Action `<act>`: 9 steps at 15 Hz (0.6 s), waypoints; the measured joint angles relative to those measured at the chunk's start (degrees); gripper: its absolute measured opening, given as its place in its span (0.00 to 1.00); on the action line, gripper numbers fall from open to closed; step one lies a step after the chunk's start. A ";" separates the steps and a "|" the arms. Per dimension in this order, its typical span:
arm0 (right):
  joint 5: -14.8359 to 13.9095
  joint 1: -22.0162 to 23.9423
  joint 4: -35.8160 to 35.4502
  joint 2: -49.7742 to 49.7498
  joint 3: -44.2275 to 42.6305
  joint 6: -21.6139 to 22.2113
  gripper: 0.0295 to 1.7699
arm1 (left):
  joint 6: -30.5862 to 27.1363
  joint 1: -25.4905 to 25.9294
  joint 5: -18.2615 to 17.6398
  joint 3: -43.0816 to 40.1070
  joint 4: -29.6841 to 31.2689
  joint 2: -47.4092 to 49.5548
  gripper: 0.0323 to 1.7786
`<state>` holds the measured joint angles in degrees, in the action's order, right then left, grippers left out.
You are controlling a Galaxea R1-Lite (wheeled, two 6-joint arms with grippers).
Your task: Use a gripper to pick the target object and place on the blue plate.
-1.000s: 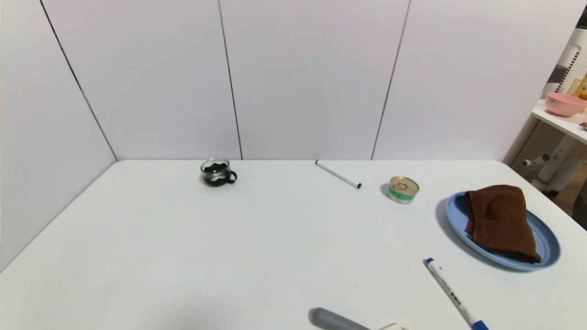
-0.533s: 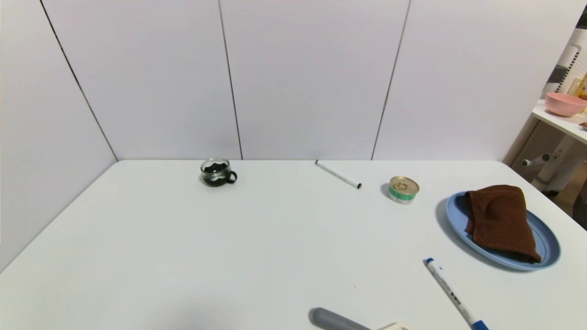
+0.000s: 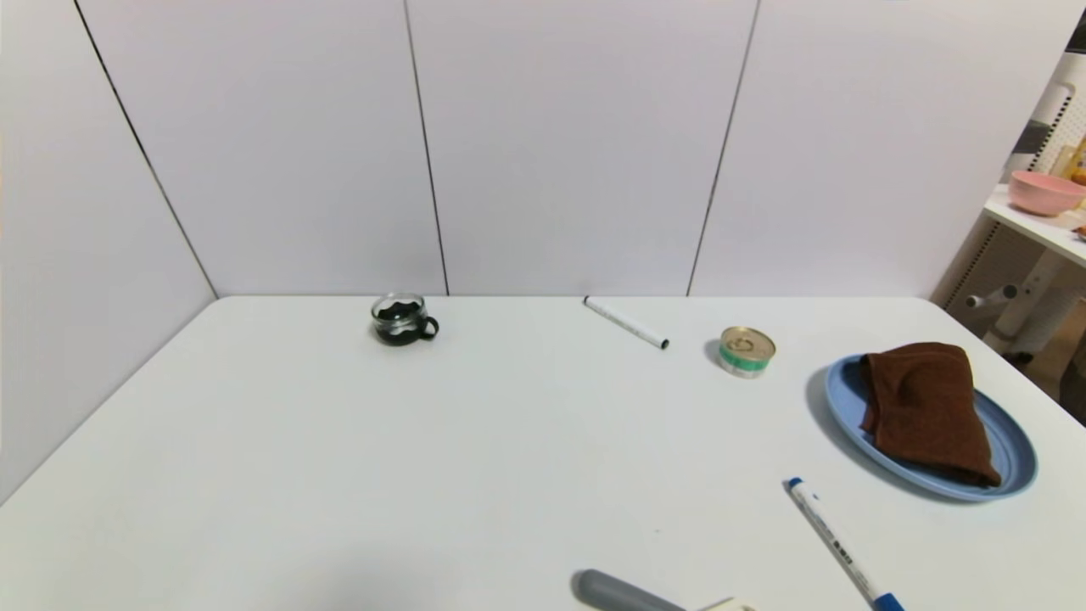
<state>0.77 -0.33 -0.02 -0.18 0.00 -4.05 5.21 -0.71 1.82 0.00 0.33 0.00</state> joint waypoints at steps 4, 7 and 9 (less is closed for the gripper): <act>0.11 0.02 0.02 0.00 0.00 -0.05 0.96 | 0.00 0.00 0.00 0.00 -0.02 0.00 0.95; 0.09 0.02 -0.07 0.00 0.00 -0.30 0.96 | 0.02 0.00 0.00 0.00 -0.02 0.00 0.95; 0.16 0.02 -0.11 0.00 0.00 -0.49 0.96 | 0.00 0.02 0.00 0.00 0.00 0.00 0.95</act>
<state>0.93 -0.30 -0.13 -0.18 0.00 -4.53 5.21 -0.68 1.82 0.00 0.33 0.00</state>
